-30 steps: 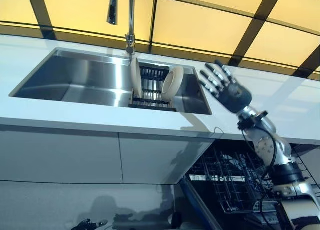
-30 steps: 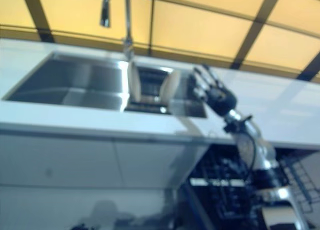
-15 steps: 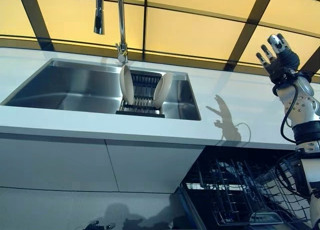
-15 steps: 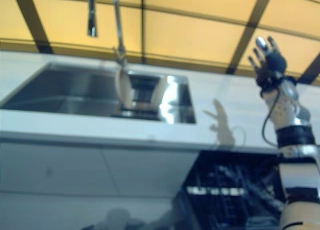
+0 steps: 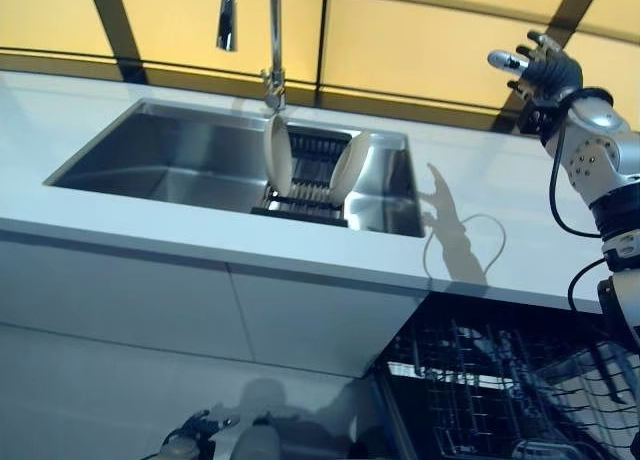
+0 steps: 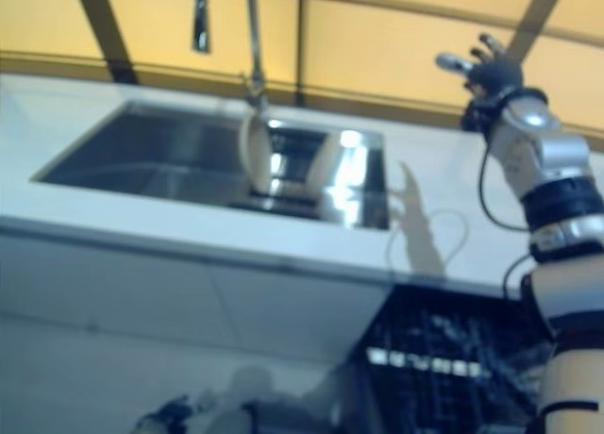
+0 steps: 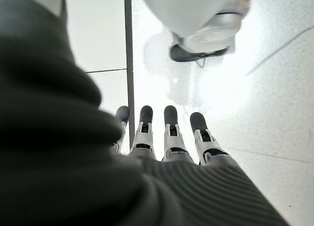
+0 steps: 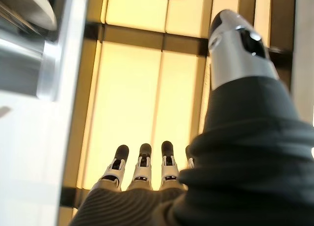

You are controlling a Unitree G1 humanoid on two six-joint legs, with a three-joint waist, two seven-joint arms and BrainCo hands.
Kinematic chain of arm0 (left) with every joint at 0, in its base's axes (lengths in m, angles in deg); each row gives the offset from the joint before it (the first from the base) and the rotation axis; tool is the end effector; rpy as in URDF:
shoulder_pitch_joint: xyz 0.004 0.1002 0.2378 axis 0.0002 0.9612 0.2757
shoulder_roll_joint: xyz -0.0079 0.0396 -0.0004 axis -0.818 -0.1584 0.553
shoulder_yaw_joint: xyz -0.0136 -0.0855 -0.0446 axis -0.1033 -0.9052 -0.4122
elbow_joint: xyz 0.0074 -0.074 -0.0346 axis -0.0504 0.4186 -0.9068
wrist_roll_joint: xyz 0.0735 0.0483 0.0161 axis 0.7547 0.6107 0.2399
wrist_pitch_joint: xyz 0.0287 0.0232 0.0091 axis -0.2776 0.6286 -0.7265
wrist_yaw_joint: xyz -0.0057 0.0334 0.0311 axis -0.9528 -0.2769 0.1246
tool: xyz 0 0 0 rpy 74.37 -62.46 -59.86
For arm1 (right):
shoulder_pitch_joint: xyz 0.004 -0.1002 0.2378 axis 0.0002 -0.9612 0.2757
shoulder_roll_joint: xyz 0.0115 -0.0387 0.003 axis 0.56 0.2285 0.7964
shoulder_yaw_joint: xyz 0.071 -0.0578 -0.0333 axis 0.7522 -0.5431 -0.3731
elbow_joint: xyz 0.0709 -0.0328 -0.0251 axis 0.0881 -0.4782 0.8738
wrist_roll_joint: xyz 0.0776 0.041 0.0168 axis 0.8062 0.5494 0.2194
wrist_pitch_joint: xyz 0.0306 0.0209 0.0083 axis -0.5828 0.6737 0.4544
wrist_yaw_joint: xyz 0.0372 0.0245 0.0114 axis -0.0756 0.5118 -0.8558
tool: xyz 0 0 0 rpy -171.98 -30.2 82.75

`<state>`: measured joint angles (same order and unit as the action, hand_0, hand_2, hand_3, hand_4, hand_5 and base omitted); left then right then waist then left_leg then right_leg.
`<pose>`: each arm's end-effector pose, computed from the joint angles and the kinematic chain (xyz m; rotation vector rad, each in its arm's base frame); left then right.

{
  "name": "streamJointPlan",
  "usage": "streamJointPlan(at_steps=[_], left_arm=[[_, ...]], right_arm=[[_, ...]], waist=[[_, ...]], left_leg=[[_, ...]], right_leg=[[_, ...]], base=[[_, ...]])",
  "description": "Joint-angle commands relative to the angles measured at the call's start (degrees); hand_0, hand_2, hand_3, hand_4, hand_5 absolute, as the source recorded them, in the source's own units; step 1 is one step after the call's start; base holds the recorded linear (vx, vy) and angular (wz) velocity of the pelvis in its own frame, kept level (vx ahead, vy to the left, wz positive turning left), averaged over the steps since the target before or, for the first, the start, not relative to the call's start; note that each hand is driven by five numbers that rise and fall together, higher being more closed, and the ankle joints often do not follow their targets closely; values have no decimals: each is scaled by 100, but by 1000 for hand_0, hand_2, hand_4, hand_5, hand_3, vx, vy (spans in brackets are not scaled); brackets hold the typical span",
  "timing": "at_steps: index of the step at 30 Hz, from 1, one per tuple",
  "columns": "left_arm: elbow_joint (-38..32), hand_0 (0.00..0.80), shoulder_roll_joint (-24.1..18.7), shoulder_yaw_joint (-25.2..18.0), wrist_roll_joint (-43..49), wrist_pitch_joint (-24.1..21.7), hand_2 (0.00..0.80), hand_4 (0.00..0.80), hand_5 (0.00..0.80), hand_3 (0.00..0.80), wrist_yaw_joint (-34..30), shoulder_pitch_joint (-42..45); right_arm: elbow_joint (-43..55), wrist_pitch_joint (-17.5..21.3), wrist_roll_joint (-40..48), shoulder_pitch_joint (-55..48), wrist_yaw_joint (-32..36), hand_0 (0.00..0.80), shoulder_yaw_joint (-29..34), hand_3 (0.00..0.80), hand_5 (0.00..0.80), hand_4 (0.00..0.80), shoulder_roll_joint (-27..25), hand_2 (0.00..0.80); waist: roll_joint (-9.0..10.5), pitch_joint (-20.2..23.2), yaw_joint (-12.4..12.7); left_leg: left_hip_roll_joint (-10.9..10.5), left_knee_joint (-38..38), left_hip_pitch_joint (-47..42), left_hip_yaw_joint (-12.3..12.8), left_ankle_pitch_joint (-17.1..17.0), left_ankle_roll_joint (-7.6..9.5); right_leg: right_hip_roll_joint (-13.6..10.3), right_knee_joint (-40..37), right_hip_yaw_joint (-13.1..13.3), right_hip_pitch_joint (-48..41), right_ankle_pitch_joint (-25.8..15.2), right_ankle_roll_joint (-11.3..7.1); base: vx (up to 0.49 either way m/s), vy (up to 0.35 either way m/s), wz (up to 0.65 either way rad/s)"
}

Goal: Take plates into dishwasher

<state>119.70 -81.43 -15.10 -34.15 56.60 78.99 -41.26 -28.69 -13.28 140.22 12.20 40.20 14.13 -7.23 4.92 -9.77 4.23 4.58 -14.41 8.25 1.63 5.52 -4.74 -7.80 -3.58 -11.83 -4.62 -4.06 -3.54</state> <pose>0.0995 0.2355 -0.0884 0.3119 1.1222 0.1603 0.3279 -0.2470 0.2747 -0.0505 -0.1098 -0.1350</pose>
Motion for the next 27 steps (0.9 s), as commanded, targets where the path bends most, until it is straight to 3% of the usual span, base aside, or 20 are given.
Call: streamJointPlan(at_steps=[1, 5, 10, 16, 18, 20, 21, 23, 27], left_arm=[[-149, 0, -243, 77, -353, -363, 0, 0, 0, 0, 382, -370], [-47, 0, -339, -130, -312, -529, 0, 0, 0, 0, 395, -312], [-77, 0, -302, -16, 50, -801, 0, 0, 0, 0, 294, -203], [-115, 0, -387, 166, 330, -751, 0, 0, 0, 0, 253, -124], [-143, 0, -429, 251, 341, -776, 0, 0, 0, 0, 168, -32], [-263, 0, -482, 280, 281, -720, 0, 0, 0, 0, 81, 59], [-305, 0, -503, 291, 227, -715, 0, 0, 0, 0, 64, 113], [-356, 0, -511, 331, 115, -681, 0, 0, 0, 0, 43, 135], [-378, 0, -468, 321, -137, -629, 0, 0, 0, 0, -8, 83]], right_arm=[[190, 19, -388, 26, 64, 0, 202, 0, 0, 0, -176, 0], [-49, -46, -199, 265, 271, 0, 118, 0, 0, 0, -212, 0], [-468, 26, -126, 634, 283, 0, -57, 0, 0, 0, -267, 0], [-518, -115, -170, 716, 80, 0, -80, 0, 0, 0, -262, 0], [-504, -148, -200, 696, 33, 0, -100, 0, 0, 0, -262, 0], [-444, -152, -290, 635, 23, 0, -57, 0, 0, 0, -240, 0], [-368, -178, -385, 624, -13, 0, -82, 0, 0, 0, -252, 0], [-335, -218, -424, 673, 4, 0, -146, 0, 0, 0, -283, 0], [-427, 72, -477, 729, -122, 0, -130, 0, 0, 0, -357, 0]], waist=[[387, 121, 256], [608, 260, 320], [768, 284, 445], [732, 308, 463], [614, 288, 418], [472, 246, 384], [405, 231, 319], [371, 204, 211], [338, 80, 158]], left_leg=[[18, 1246, -668, 100, -890, 60], [76, 1390, -718, 242, -844, 72], [77, 1288, -614, 211, -716, 94], [-72, 1041, -574, 277, -492, 229], [-144, 1248, -722, 255, -555, 290], [-140, 1485, -913, 326, -637, 328], [-136, 1604, -1010, 340, -680, 338], [-195, 1724, -1131, 328, -676, 343], [-297, 1765, -1056, 231, -636, 397]], right_leg=[[-566, 349, -93, -109, -86, -633], [-561, 90, -261, -37, -258, -695], [-568, -106, -308, 3, -386, -762], [-809, 25, -247, -43, -502, -763], [-909, 602, -162, 252, -746, -746], [-787, 1158, -160, 515, -741, -727], [-505, 1202, -67, 613, -532, -667], [-191, 880, -54, 747, -374, -594], [-78, 437, 46, 818, -420, -545]], base=[[71, 3, -16], [46, -31, -13], [30, -10, 2], [96, 96, -3], [100, 187, -10], [105, 164, -28], [108, 90, -32], [110, 24, -28], [71, -53, 3]])
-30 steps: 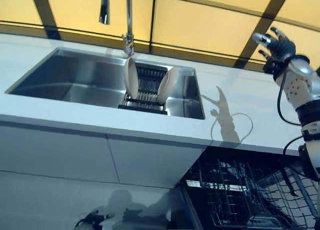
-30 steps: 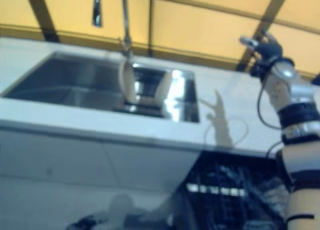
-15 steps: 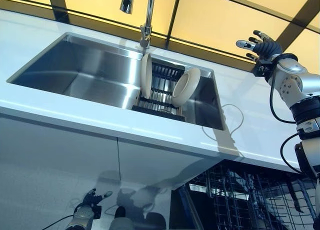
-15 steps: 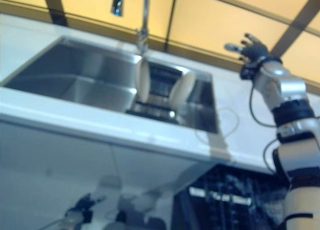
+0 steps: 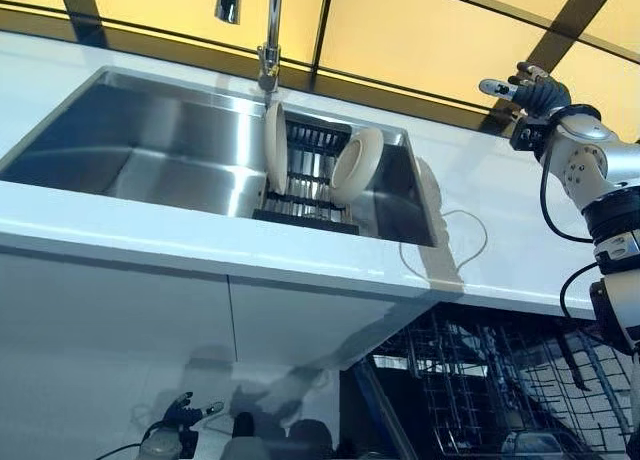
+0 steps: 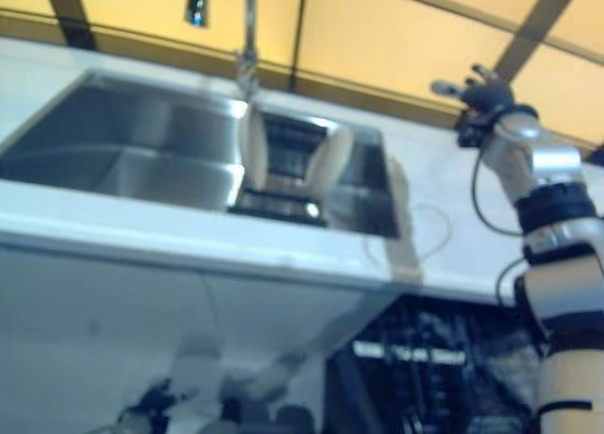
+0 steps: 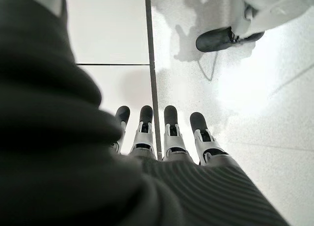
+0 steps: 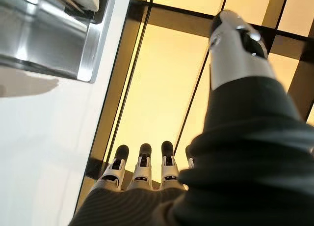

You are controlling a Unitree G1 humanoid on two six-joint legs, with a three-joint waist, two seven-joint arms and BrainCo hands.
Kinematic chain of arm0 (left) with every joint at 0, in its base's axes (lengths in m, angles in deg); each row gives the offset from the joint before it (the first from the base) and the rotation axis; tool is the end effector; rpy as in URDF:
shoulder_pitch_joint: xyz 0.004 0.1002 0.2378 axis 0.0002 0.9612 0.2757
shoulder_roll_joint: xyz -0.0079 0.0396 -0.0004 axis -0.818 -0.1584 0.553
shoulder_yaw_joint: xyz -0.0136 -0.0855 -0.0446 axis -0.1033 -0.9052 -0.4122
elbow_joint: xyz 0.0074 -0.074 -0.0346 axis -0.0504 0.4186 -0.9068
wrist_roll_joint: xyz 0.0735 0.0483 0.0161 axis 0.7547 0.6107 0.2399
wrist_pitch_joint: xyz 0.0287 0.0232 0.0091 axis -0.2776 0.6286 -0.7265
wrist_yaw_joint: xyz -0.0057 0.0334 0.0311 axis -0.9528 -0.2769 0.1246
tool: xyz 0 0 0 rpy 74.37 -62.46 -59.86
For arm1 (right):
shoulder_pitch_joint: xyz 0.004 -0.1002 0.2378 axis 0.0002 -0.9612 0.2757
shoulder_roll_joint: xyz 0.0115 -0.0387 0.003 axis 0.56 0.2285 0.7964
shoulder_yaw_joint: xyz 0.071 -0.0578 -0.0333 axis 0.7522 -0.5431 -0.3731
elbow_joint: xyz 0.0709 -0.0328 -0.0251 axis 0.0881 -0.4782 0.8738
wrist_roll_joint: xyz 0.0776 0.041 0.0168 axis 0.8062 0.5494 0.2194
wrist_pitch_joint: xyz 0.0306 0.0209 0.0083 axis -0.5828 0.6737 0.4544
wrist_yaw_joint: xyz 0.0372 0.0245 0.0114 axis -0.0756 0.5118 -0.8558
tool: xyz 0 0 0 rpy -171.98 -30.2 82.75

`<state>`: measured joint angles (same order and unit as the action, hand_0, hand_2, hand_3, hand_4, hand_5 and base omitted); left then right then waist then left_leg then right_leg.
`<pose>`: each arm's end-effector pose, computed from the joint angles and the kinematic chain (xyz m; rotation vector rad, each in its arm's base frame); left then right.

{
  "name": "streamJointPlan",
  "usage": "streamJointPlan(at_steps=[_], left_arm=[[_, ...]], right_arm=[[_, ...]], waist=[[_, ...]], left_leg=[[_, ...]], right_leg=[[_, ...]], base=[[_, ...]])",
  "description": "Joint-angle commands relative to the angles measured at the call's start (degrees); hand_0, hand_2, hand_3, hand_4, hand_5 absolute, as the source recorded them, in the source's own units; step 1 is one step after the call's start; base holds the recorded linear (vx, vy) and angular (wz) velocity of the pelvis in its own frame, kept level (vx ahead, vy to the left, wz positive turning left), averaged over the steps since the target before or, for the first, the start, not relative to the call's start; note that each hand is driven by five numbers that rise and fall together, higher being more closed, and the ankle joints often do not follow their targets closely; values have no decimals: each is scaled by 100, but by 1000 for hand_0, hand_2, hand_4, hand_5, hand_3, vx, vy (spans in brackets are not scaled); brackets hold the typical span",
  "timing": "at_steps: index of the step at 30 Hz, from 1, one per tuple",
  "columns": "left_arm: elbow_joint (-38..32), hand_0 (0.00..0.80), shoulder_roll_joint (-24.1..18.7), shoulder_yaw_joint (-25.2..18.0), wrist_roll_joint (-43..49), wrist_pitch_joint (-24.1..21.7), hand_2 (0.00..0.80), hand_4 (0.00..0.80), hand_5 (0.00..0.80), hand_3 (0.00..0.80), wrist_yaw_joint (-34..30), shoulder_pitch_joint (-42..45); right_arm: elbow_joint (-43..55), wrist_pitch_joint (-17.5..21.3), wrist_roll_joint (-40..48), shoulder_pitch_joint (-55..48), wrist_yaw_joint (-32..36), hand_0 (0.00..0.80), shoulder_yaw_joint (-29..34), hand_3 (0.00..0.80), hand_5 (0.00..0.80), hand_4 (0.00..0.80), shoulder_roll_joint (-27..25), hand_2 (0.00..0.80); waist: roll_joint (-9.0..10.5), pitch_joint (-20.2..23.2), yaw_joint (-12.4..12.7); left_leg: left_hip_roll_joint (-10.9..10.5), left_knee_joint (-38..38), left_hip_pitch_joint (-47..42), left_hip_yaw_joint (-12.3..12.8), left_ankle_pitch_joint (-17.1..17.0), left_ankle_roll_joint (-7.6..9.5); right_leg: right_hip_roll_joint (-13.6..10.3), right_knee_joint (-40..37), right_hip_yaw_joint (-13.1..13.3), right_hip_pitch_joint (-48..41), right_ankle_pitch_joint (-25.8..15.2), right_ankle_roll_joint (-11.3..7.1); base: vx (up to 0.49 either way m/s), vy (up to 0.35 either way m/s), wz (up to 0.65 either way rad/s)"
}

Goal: Take plates into dishwasher

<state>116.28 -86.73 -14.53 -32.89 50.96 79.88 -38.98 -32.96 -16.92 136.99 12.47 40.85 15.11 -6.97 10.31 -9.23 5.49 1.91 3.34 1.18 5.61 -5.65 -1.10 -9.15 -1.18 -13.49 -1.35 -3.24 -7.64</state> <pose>0.0984 0.2610 -0.0775 0.4084 1.0029 0.1788 0.3292 -0.2577 0.2670 -0.0747 -0.0143 -0.1978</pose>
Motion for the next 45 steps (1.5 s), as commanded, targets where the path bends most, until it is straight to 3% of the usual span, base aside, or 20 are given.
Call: streamJointPlan(at_steps=[1, 6, 18, 45], left_arm=[[-23, 0, 85, 258, -262, -60, 0, 0, 0, 0, -176, -121], [4, 0, 129, 405, -163, -152, 0, 0, 0, 0, -213, -52], [-112, 0, 212, 629, -524, -332, 0, 0, 0, 0, -200, -127], [-146, 0, 268, 628, -535, -275, 0, 0, 0, 0, -101, -160]], right_arm=[[23, 495, -153, 692, -249, 0, -219, 0, 0, 0, -380, 0], [18, 507, -192, 792, -423, 0, -267, 0, 0, 0, -400, 0], [-138, 567, 152, 1254, -628, 0, -489, 0, 0, 0, -232, 0], [97, 137, 408, 1118, -360, 0, -444, 0, 0, 0, 657, 0]], waist=[[-201, 14, 60], [-212, -48, 108], [-388, -446, 111], [-234, -521, 265]], left_leg=[[-27, 54, -361, -123, 454, 19], [-50, 166, -213, -154, 413, -32], [-95, 166, 175, -254, 323, -116], [-83, 166, 140, -335, 348, -126]], right_leg=[[58, 120, 81, 433, -509, -139], [147, -294, 13, 259, -526, -91], [81, -367, -9, 576, -618, -107], [11, -339, -150, 478, -582, -119]], base=[[98, -94, 36], [48, -65, 11], [-31, 7, 1], [11, 6, 2]])
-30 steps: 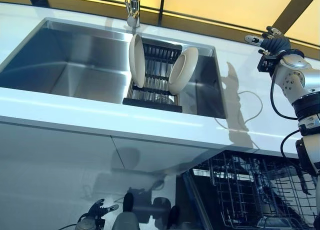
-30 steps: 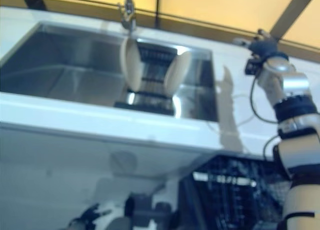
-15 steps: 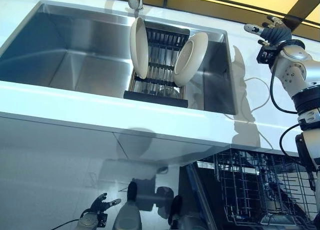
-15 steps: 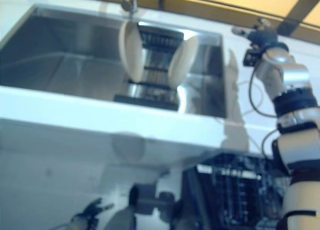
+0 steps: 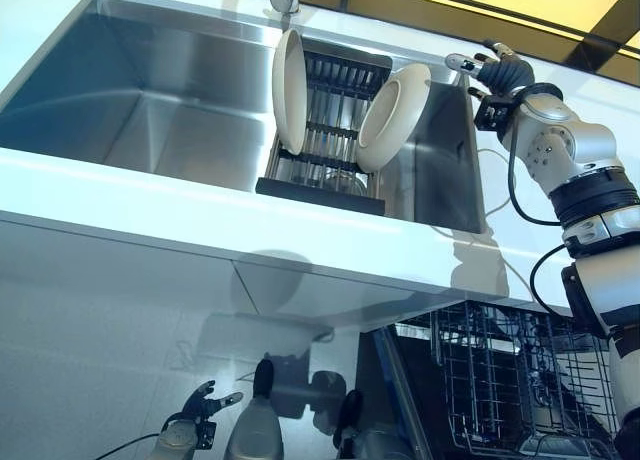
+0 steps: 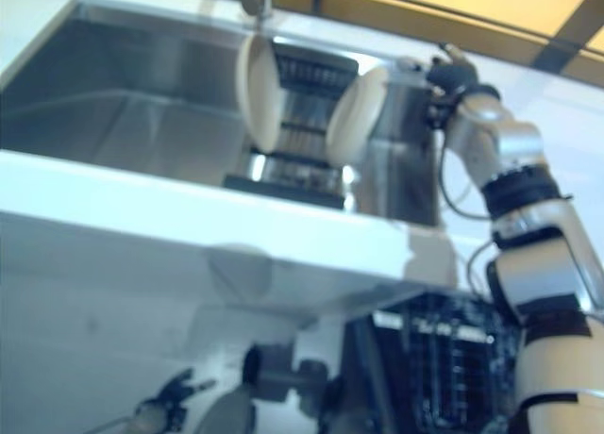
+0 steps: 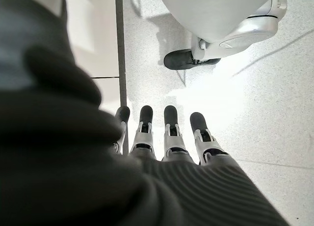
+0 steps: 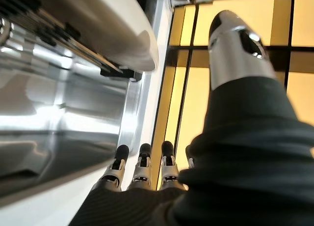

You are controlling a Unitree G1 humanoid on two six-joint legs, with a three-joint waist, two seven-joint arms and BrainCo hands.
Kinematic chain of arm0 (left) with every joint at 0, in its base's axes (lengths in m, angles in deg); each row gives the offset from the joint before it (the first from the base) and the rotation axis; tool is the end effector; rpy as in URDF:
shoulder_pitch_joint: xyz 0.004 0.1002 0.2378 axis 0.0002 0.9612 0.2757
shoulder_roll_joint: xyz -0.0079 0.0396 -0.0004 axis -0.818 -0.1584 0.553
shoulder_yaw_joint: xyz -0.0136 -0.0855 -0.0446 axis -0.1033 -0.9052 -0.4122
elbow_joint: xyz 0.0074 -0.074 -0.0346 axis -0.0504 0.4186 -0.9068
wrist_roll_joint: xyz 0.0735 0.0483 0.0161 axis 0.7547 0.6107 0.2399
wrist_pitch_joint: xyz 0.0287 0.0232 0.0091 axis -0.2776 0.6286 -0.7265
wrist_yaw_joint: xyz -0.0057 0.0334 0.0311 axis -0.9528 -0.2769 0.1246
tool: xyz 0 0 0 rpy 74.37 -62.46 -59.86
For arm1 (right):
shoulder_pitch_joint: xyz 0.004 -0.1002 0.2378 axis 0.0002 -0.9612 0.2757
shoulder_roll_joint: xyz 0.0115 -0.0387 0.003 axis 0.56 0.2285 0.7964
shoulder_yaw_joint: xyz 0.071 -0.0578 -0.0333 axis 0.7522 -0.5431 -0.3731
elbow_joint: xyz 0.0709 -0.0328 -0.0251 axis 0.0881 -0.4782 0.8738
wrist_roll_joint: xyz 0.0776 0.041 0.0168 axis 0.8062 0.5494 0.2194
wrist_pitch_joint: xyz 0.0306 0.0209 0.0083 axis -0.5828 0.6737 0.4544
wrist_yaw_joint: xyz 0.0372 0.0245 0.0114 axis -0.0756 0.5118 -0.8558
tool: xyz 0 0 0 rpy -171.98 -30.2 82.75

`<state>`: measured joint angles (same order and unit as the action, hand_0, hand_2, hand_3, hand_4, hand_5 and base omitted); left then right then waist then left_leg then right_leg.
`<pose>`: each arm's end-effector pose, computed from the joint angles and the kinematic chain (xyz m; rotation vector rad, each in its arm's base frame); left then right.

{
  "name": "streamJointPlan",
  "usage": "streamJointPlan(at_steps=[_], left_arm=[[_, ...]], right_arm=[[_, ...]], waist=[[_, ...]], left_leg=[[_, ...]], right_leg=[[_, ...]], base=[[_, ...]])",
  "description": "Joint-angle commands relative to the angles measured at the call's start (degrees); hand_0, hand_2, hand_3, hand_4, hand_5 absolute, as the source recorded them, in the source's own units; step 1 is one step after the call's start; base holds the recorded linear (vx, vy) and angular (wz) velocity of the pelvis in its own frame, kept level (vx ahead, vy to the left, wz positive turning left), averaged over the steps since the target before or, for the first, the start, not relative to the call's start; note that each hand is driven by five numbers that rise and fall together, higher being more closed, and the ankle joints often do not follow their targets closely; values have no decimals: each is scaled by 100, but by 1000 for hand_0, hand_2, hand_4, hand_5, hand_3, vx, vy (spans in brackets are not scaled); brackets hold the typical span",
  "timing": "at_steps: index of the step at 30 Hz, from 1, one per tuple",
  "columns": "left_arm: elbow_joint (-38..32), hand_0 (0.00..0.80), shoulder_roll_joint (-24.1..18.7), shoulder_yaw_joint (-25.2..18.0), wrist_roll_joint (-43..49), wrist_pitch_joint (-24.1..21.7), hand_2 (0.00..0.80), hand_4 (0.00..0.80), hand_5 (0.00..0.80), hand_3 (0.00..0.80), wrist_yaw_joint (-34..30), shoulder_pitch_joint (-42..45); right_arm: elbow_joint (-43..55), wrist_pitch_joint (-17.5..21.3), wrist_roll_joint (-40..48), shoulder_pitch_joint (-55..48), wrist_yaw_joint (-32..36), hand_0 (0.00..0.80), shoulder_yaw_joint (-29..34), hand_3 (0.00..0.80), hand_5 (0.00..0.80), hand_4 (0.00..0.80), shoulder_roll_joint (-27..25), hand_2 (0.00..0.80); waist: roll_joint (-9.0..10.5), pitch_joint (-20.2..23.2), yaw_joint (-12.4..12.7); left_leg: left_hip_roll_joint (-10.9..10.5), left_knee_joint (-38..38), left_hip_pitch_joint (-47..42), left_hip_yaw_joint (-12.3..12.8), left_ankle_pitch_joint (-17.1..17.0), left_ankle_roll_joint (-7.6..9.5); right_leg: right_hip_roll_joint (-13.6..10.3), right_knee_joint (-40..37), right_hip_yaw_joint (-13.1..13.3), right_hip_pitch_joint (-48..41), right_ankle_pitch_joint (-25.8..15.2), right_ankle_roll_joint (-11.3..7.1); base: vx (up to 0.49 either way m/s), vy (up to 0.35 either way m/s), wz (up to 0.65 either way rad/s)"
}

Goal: Take plates into dishwasher

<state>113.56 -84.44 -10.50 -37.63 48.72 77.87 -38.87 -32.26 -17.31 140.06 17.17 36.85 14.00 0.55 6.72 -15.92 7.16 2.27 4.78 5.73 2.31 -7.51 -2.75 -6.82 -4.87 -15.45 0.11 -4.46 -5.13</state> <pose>0.1048 0.2400 -0.0809 0.3143 0.9403 0.0941 0.3422 -0.2096 0.2772 0.0054 -0.0468 -0.0971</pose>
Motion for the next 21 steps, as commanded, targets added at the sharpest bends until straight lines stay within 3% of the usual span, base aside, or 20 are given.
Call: streamJointPlan(at_steps=[1, 21], left_arm=[[126, 0, 35, 224, -63, -41, 0, 0, 0, 0, 99, -174], [-47, 0, 103, 271, -326, -282, 0, 0, 0, 0, 218, -252]], right_arm=[[16, 173, 101, 646, 41, 0, -330, 0, 0, 0, -82, 0], [-21, -17, 26, 591, 100, 0, -328, 0, 0, 0, 115, 0]], waist=[[126, 143, 102], [-8, -36, 107]], left_leg=[[-117, 22, -317, -2, 536, 40], [-144, 22, -202, 6, 508, 23]], right_leg=[[-223, 28, 47, 329, -461, -371], [-240, -6, 74, 389, -437, -332]], base=[[0, 0, 0], [-6, 3, 1]])
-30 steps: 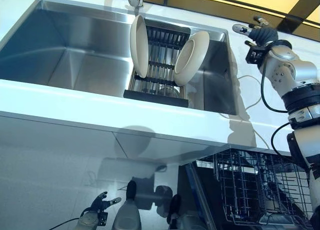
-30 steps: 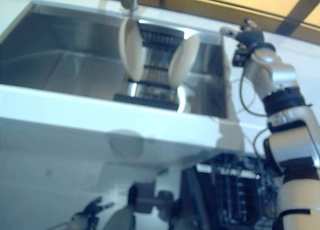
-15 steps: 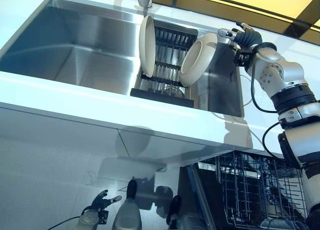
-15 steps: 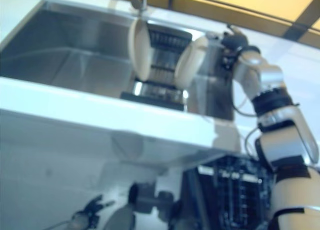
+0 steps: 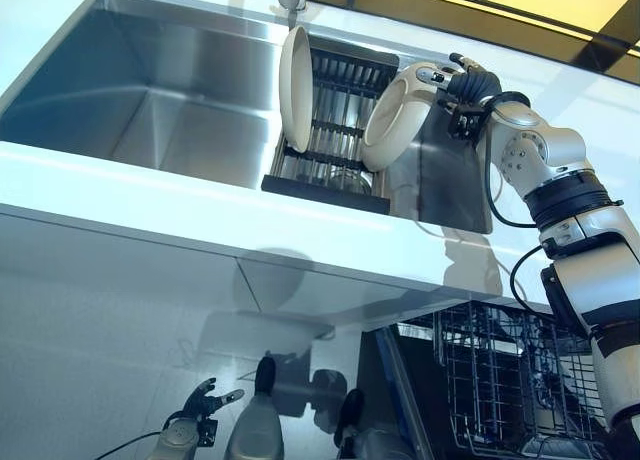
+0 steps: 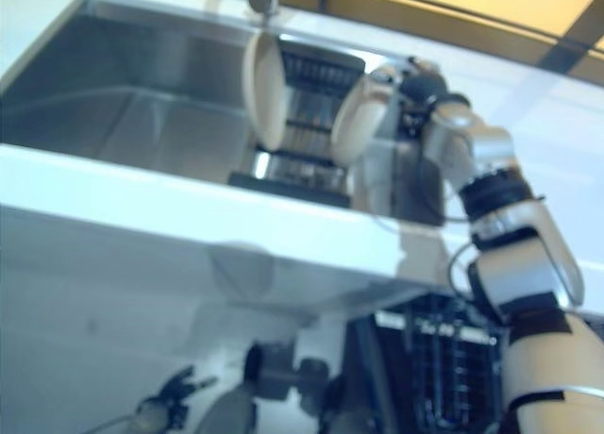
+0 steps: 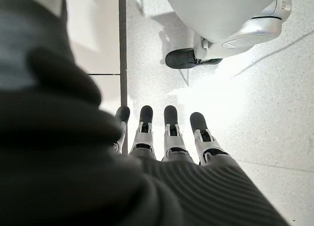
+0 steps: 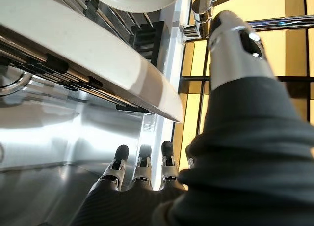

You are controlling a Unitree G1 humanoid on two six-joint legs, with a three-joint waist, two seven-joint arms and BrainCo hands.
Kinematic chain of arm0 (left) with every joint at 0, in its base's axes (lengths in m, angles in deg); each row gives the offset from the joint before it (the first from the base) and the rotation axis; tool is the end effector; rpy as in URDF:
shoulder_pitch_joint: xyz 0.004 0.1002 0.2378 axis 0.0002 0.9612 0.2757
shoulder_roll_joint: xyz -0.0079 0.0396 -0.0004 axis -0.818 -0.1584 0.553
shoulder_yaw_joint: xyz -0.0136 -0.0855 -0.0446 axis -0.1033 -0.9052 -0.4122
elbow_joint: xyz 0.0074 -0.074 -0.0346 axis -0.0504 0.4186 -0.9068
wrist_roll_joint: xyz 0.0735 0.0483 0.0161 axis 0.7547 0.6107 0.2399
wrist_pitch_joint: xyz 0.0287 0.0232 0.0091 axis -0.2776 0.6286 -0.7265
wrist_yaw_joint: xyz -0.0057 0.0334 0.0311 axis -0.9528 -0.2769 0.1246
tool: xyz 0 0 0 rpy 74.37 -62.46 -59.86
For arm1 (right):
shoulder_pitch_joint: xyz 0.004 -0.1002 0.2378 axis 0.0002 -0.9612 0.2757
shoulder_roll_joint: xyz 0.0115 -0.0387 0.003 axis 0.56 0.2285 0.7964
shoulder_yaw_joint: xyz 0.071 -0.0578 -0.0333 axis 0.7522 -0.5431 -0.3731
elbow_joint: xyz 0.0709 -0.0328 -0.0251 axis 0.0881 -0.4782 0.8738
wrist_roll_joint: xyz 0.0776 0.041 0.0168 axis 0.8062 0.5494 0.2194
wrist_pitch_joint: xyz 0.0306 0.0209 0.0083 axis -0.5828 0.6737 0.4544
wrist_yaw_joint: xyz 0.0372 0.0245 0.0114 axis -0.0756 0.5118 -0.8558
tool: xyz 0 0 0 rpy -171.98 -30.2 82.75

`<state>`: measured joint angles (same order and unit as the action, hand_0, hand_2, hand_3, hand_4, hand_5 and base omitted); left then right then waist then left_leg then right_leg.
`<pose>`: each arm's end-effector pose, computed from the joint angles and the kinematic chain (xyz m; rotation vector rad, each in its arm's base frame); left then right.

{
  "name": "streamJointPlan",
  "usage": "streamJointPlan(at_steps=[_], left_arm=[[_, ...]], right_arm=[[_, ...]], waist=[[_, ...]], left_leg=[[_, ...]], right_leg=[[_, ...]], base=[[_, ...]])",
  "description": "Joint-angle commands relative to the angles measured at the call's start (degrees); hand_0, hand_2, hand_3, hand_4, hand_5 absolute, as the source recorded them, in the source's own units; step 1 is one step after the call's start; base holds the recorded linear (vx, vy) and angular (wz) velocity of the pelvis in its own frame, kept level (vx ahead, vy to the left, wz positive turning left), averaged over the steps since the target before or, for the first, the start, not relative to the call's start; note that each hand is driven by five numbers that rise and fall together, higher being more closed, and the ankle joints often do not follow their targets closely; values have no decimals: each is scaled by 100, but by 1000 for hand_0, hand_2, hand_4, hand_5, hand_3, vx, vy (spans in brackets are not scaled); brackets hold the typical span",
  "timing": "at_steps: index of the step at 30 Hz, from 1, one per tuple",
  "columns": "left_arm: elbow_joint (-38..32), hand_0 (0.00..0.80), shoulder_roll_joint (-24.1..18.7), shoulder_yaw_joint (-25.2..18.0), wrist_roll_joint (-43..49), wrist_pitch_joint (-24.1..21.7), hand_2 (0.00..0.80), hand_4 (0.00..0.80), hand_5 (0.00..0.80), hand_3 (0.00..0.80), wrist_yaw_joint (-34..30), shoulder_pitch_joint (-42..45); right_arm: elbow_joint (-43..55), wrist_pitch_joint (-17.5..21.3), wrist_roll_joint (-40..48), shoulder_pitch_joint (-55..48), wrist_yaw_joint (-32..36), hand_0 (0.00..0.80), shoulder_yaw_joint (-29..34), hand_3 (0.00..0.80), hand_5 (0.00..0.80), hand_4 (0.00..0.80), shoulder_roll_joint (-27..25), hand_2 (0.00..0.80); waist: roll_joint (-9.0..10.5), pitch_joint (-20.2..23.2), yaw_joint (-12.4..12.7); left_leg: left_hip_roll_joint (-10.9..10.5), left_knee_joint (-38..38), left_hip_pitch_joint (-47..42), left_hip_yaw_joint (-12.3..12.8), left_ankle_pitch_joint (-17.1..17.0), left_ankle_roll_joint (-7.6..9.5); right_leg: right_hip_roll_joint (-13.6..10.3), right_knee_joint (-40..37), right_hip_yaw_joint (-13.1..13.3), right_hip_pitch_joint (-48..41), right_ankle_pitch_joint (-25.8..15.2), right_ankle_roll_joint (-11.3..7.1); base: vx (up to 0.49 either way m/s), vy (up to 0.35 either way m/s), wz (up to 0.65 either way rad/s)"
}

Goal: Take plates into dishwasher

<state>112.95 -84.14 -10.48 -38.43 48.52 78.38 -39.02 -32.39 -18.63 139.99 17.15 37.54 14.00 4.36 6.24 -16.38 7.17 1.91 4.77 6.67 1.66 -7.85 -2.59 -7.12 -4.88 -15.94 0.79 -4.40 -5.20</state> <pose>0.1074 0.2375 -0.0805 0.3000 0.9232 0.1034 0.3466 -0.1905 0.2688 0.0205 -0.0039 -0.0263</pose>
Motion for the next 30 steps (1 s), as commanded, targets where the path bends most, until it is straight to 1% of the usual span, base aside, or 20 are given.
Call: streamJointPlan(at_steps=[1, 6, 13, 24, 30], left_arm=[[-13, 0, 81, 258, -295, -273, 0, 0, 0, 0, 203, -232], [-113, 0, 86, 165, -413, -312, 0, 0, 0, 0, 252, -210], [-181, 0, 101, 196, -443, -363, 0, 0, 0, 0, 205, -212], [-181, 0, 112, 222, -596, -412, 0, 0, 0, 0, 122, -209], [-229, 0, 139, 208, -662, -418, 0, 0, 0, 0, 128, -186]], right_arm=[[-7, 101, 25, 581, 42, 0, -333, 0, 0, 0, -273, 0], [-7, 18, 41, 543, 8, 0, -310, 0, 0, 0, -250, 0], [-62, 10, 16, 509, -31, 0, -294, 0, 0, 0, -211, 0], [-184, 14, -21, 564, 97, 0, -300, 0, 0, 0, -226, 0], [-176, -35, -55, 579, 95, 0, -293, 0, 0, 0, -216, 0]], waist=[[37, 4, 107], [23, -24, 127], [9, -79, 152], [20, -99, 167], [53, -102, 196]], left_leg=[[-108, 23, -293, 75, 541, 6], [-120, 23, -281, 65, 530, -2], [-126, 23, -253, 42, 521, -2], [-127, 23, -262, 38, 518, -5], [-130, 23, -253, 18, 514, -5]], right_leg=[[-212, -8, 122, 321, -441, -323], [-224, -12, 120, 323, -444, -318], [-228, -12, 111, 335, -441, -313], [-235, -12, 101, 312, -438, -319], [-230, -12, 79, 309, -438, -318]], base=[[0, 0, 0], [0, 0, 0], [0, 0, 0], [0, 0, 0], [0, 0, 0]])
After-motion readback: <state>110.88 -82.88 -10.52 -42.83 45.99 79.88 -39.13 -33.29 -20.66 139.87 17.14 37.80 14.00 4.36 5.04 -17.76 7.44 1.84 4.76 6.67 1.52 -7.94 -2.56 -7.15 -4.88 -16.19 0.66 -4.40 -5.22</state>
